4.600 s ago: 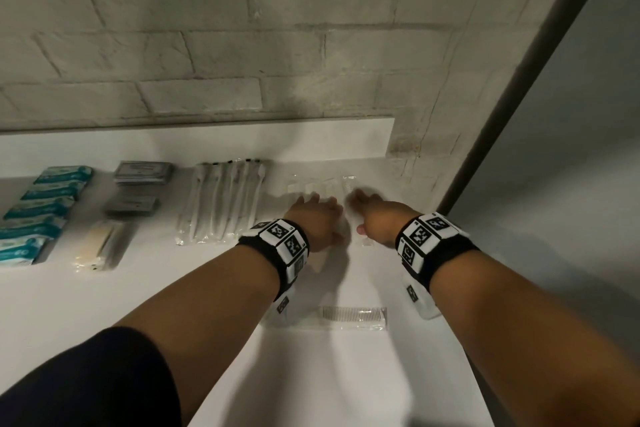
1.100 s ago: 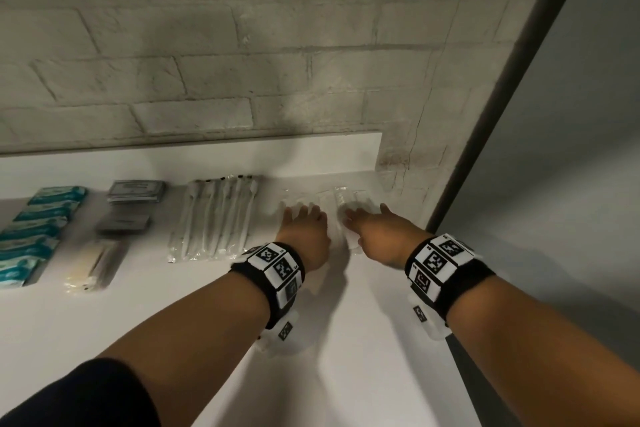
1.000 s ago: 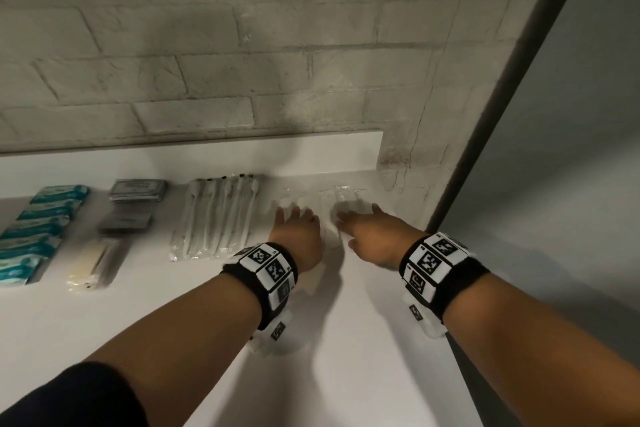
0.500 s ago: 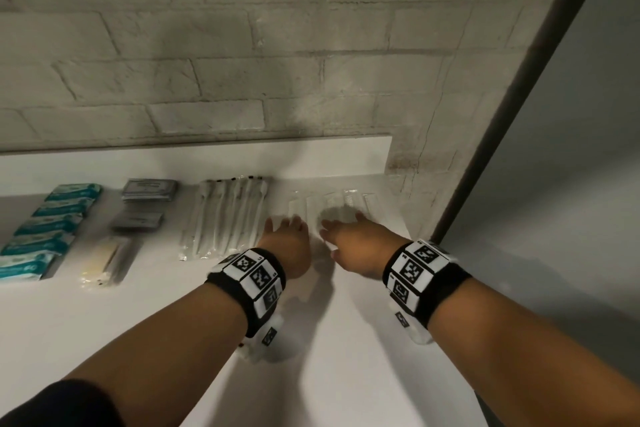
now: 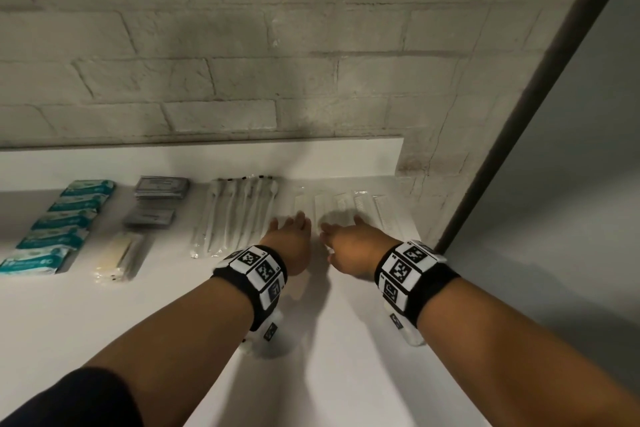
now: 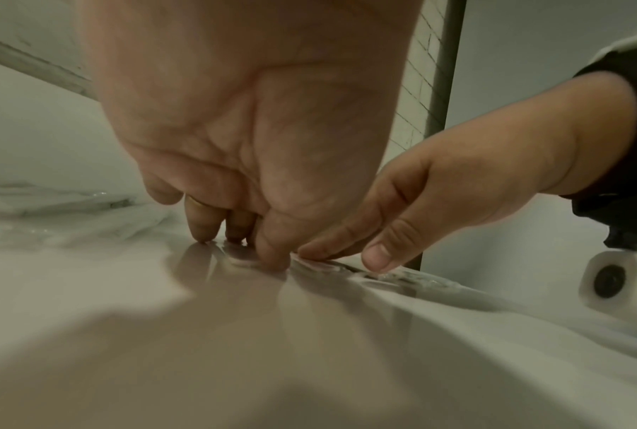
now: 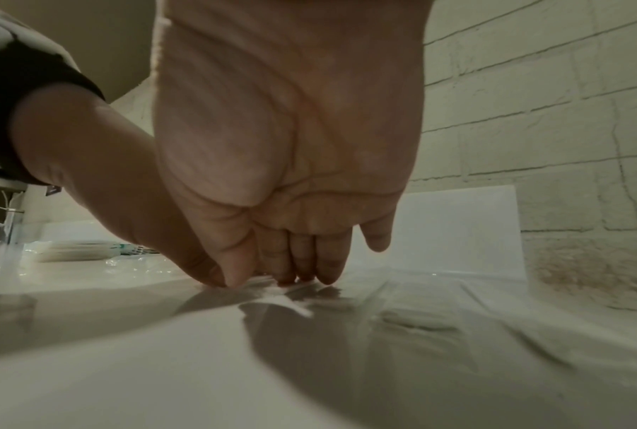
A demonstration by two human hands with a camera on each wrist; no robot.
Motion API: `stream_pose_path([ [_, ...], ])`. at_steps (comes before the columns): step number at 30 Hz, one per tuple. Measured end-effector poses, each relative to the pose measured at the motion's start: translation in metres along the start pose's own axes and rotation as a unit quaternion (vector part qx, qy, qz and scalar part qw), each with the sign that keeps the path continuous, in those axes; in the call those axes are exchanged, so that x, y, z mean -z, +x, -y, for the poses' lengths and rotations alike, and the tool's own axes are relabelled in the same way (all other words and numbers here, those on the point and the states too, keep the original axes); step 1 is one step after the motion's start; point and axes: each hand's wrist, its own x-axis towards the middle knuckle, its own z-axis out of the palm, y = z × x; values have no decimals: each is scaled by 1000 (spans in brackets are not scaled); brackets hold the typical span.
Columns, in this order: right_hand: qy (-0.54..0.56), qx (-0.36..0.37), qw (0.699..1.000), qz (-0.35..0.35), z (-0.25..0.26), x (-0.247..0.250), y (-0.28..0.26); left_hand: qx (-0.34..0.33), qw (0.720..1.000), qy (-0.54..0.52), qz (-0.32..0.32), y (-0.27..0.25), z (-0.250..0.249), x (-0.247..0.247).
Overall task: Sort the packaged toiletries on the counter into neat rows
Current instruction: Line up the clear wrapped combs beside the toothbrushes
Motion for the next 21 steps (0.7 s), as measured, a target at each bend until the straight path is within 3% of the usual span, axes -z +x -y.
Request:
stream_pose_path([
  [7, 35, -27, 998, -52, -11, 2, -12, -24, 998, -25, -52, -3, -6, 0],
  [12, -6, -90, 996, 11, -25, -2, -15, -85, 994, 28, -59, -2, -21, 0],
  [21, 8, -104, 994, 39, -20, -3, -6, -82, 993, 45, -71, -1, -21, 0],
])
